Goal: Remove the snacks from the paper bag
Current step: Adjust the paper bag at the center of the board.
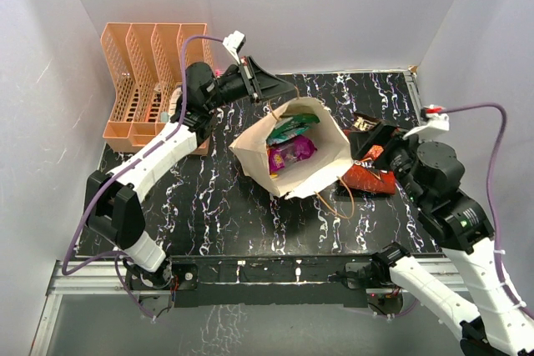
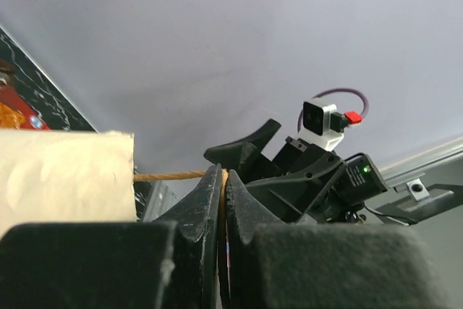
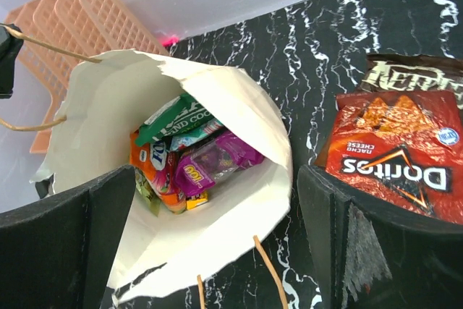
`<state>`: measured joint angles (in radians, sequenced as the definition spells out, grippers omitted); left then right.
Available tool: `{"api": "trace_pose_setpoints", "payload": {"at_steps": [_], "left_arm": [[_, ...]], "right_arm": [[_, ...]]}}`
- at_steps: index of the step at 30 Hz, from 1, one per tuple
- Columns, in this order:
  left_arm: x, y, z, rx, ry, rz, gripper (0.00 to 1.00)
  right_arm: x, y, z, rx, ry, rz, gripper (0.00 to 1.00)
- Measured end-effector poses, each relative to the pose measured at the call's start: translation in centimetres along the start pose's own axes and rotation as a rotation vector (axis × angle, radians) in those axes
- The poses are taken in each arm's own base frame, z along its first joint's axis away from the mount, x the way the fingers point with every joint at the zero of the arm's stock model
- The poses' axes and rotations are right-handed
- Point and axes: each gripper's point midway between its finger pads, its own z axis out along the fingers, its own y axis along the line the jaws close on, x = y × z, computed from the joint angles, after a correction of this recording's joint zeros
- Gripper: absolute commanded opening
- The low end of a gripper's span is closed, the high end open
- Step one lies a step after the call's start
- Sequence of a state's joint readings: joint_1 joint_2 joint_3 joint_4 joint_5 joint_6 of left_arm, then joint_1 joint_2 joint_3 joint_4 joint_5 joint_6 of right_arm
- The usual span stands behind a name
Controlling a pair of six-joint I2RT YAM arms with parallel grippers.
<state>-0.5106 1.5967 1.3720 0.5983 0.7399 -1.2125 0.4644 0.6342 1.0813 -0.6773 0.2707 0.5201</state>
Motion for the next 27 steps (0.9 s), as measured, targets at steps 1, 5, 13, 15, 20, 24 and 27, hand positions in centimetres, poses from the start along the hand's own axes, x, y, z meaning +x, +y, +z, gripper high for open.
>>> {"api": "trace_pose_setpoints", "payload": {"at_steps": [1,5,13,15,20,24,27], "left_arm": [[0.6,0.0,0.2,0.005,0.009,-0.012,0.0],[2.4,0.2,0.7,0.009,0.039,-0.057,0.0],[4.3,0.6,0.3,0.0,0.064,-0.089,0.0],[4.5,0.5,0.0,-0.007,0.063,-0.093,0.0],[4.3,-0.3,-0.4,-0.012,0.046,-0.085,0.0],[4.2,-0.6,-0.6,-0.013,0.044,-0.083,0.0],[4.2,-0.5,-0.6,-0.018,0.043,-0.089,0.0]], "right_arm": [[0.4,0.5,0.4,-0.025,0.022,-0.024,0.95],[3.0,3.9,1.3,-0.227,0.141,-0.089,0.9],[9.0,7.3,0.6,-0.595,0.256,-0.234,0.82],[9.1,7.7,0.7,-0.661,0.201,-0.304,0.81],[10.8,8.3,1.2,-0.841,0.114,-0.572,0.85],[11.3,7.9,3.5,-0.853,0.062,-0.77,0.83],[12.5,6.9,5.8,-0.844,0.061,-0.932,0.81]]}}
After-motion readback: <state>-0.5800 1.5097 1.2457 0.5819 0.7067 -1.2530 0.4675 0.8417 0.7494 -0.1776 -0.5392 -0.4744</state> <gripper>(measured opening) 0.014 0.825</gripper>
